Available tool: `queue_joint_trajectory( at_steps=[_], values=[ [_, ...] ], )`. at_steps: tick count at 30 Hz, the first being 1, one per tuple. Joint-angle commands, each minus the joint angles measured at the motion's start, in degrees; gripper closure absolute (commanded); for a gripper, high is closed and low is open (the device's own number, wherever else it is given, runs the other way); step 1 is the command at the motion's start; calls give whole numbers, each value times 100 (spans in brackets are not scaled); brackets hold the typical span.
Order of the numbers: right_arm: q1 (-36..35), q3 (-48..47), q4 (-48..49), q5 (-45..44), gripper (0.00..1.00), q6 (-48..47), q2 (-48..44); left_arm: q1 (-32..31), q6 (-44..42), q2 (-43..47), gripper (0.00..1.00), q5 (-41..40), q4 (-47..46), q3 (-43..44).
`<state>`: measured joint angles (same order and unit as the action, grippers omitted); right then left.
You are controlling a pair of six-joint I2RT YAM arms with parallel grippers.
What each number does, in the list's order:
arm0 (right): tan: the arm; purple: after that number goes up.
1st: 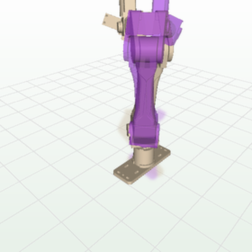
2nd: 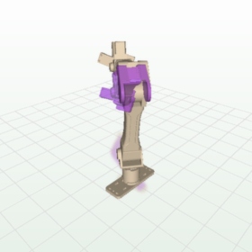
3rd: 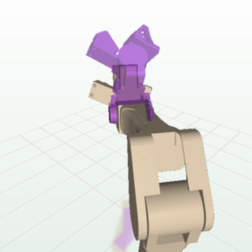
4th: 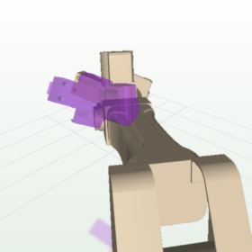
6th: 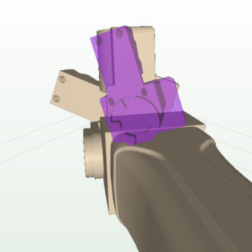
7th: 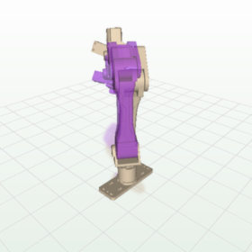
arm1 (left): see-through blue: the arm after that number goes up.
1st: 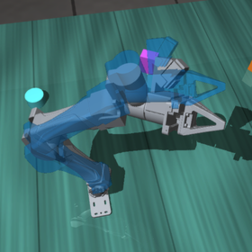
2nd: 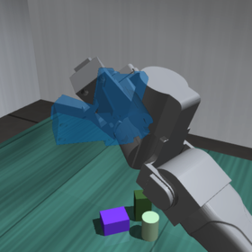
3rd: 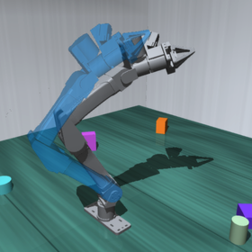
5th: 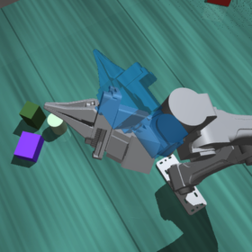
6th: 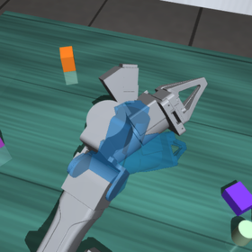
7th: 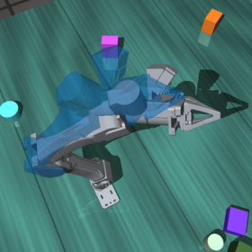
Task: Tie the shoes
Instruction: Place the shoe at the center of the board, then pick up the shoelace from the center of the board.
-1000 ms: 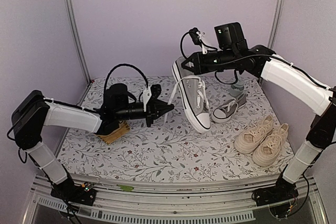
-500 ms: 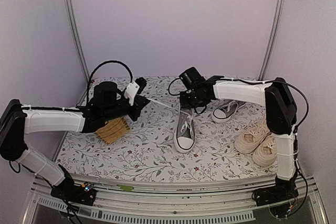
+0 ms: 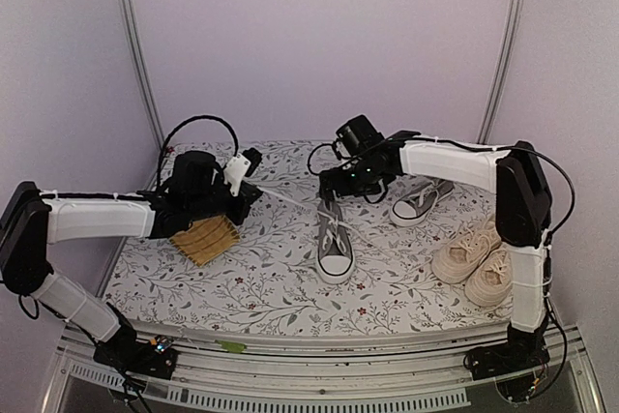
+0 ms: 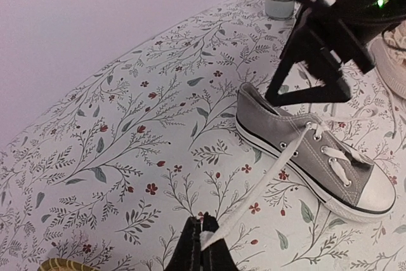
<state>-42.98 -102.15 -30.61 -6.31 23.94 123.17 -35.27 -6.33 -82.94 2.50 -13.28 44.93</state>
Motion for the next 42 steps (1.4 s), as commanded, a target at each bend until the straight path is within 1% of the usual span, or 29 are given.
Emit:
queue_joint_trajectory(
  at_steps=[1,2,4,6,7,8,13,15,17,22,27,29,30,31,32,33,37,40,42],
  values=[
    [654,427,-1574,1183,1,-1536,-1124,79,65,30,100,82,317,185],
    [730,527,-1971,1207,0,-1613,-1189,80,84,27,100,127,410,203],
    [712,833,-2475,1185,3,-1764,-1288,86,113,23,100,249,523,241],
    [675,1113,-2755,1259,11,-1739,-1286,81,135,6,100,315,619,265],
    [669,1219,-2832,1240,16,-1585,-1242,81,150,-6,100,323,683,289],
    [668,1310,-2860,1204,20,-1465,-1191,80,157,-20,100,331,758,327],
    [701,1617,-2671,810,38,-920,-884,86,53,-56,100,406,1002,438],
    [720,1734,-2595,802,47,-811,-752,81,4,-83,100,434,1017,452],
    [719,1907,-2480,886,53,-764,-694,83,0,-92,100,440,1029,477],
    [717,2348,-2305,758,62,-665,-675,80,-95,-76,100,329,1036,461],
    [734,2801,-1920,997,63,-695,-612,80,-210,-38,100,200,919,318],
    [739,2857,-1866,1076,67,-682,-585,81,-280,-43,100,169,961,372],
    [739,2858,-1855,1089,70,-687,-603,79,-295,-35,100,148,974,405],
    [734,2858,-1838,1048,77,-721,-645,85,-297,-19,100,147,969,415],
    [733,2858,-1823,930,94,-735,-703,82,-302,-11,100,159,968,420],
    [750,2869,-1795,821,99,-735,-766,78,-288,-12,100,177,955,419],
    [939,3033,-1457,656,100,-677,-1154,65,-356,-33,100,228,971,425],
    [1129,3090,-889,591,100,-643,-1568,44,-401,-76,100,76,1153,559],
    [1227,3004,-618,478,100,-687,-1651,-2,-357,-127,100,-29,1354,683]
  ],
)
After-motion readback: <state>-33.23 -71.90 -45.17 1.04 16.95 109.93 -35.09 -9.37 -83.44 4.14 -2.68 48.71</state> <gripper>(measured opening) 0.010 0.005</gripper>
